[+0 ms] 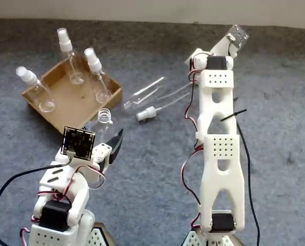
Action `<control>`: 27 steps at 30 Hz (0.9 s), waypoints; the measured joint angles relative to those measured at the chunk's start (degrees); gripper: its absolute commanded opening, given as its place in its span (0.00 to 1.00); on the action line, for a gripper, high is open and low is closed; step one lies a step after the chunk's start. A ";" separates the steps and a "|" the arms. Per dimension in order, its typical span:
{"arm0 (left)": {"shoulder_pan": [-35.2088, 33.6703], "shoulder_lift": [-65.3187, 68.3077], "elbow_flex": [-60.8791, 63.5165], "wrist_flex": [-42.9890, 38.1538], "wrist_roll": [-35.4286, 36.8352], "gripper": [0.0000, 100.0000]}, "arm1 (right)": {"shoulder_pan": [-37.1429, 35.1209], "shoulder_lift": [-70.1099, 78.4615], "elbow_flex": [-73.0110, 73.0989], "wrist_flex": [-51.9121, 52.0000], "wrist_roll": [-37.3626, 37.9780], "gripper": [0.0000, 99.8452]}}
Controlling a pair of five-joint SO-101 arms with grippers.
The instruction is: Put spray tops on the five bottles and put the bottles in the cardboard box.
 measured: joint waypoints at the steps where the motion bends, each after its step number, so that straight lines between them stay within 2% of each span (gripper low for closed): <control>1: 0.00 0.00 0.00 0.00 0.00 0.16 | -0.09 0.53 0.00 0.00 0.00 0.32; 5: 0.00 0.00 0.00 0.00 0.00 0.16 | 0.00 4.13 0.00 -1.76 0.00 0.30; 10: 0.00 0.00 0.26 0.00 0.00 0.16 | 0.26 6.77 -0.09 -3.34 0.09 0.12; 13: 0.00 0.00 2.11 -1.67 0.00 0.16 | 0.44 6.95 -0.09 -3.43 0.09 0.05; 17: 0.00 -0.35 4.57 -5.01 0.00 0.16 | 1.32 7.82 -0.09 -3.43 0.09 0.04; 23: 0.00 -0.35 4.66 -5.89 0.00 0.16 | 2.55 7.82 -0.18 -2.90 0.35 0.04; 27: 0.00 -0.35 4.66 -5.89 0.00 0.16 | 2.90 8.00 -3.08 0.62 7.30 0.04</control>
